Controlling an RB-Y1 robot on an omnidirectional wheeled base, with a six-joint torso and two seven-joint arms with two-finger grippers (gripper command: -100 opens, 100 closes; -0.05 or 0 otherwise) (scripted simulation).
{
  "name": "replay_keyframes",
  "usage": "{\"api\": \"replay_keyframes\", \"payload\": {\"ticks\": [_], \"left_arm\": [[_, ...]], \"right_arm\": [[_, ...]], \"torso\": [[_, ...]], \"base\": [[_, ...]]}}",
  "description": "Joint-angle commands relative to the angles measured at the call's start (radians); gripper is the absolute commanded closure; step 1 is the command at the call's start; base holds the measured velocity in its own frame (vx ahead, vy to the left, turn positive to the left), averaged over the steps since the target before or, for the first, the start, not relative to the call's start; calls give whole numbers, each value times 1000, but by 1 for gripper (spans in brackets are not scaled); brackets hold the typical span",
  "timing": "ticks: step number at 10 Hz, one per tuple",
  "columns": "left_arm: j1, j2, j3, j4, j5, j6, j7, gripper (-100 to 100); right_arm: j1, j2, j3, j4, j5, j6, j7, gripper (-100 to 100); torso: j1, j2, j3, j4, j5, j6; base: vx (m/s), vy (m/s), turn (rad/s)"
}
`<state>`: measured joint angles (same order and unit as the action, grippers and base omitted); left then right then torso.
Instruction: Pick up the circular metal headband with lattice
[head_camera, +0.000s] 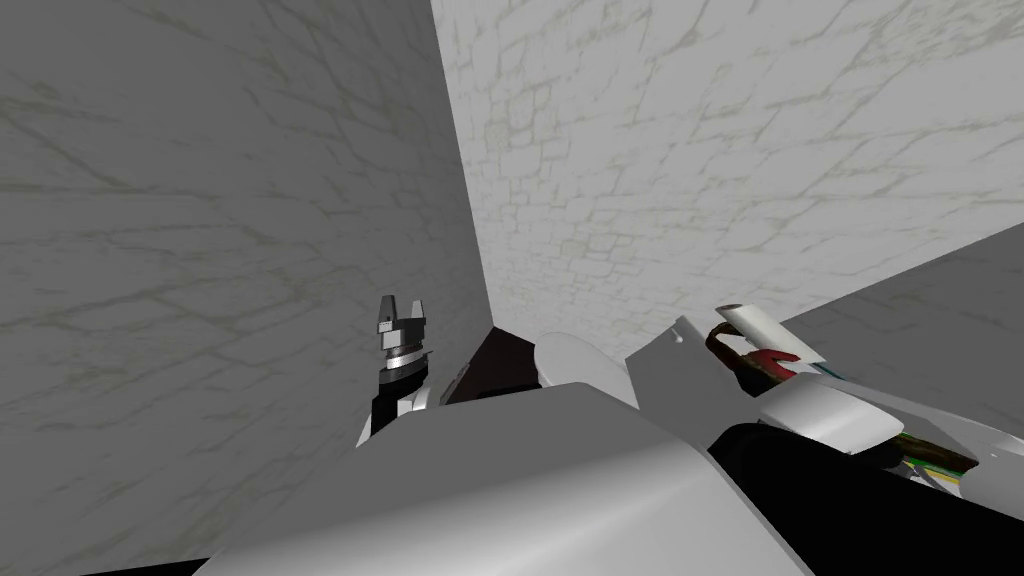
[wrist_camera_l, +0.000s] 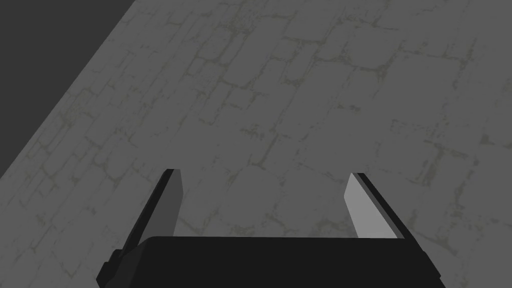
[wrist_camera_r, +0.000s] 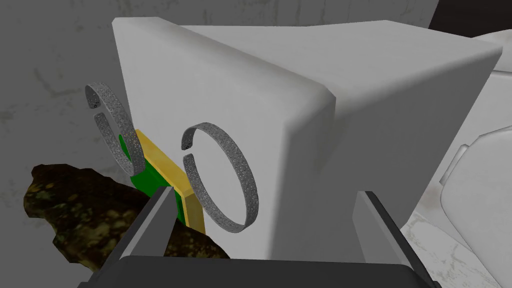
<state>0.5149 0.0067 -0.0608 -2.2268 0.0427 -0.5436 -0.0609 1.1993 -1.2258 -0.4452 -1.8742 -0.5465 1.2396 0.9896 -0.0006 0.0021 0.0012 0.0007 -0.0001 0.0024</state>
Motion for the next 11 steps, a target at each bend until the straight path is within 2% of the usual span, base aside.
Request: {"api": "replay_keyframes", "payload": {"ticks": [1, 2, 3, 4, 6, 7, 8, 10, 11], "left_arm": [[0, 0, 0, 0, 0, 0, 0, 0], [0, 0, 0, 0, 0, 0, 0, 0], [0, 0, 0, 0, 0, 0, 0, 0], [0, 0, 0, 0, 0, 0, 0, 0], [0, 0, 0, 0, 0, 0, 0, 0], [0, 0, 0, 0, 0, 0, 0, 0], [0, 0, 0, 0, 0, 0, 0, 0], [0, 0, 0, 0, 0, 0, 0, 0], [0, 0, 0, 0, 0, 0, 0, 0]], "right_arm": [[7, -34, -12, 12, -19, 20, 23, -100], [-1, -21, -2, 10, -10, 11, 12, -100], [-1, -24, -2, 12, -12, 13, 15, 0], [-12, -10, 26, 33, 6, -5, 10, -100], [-23, 4, 54, 55, 23, -24, 5, -100], [-27, -4, 49, 48, 17, -11, 4, -100], [-28, -3, 52, 50, 19, -15, 3, 100], [-30, 0, 56, 44, 14, -17, 3, 100], [-29, -1, 55, 45, 15, -16, 3, 100]], "torso": [[0, 0, 0, 0, 0, 0], [0, 0, 0, 0, 0, 0], [0, 0, 0, 0, 0, 1], [1, 0, 0, 0, 0, 0], [-2, 0, 0, 0, -1, 0], [-3, 1, 1, 0, -1, 0], [-1, 1, 1, 0, -1, 0], [-2, 2, 1, 0, 5, 2], [-4, 2, 1, 0, 3, 2]], "base": [[-4, -10, 101], [-1, -7, 27], [0, 0, 0], [3, -31, 60], [-3, -53, 66], [-3, -28, 12], [0, 0, 0], [3, 14, 7], [0, 0, 0]]}}
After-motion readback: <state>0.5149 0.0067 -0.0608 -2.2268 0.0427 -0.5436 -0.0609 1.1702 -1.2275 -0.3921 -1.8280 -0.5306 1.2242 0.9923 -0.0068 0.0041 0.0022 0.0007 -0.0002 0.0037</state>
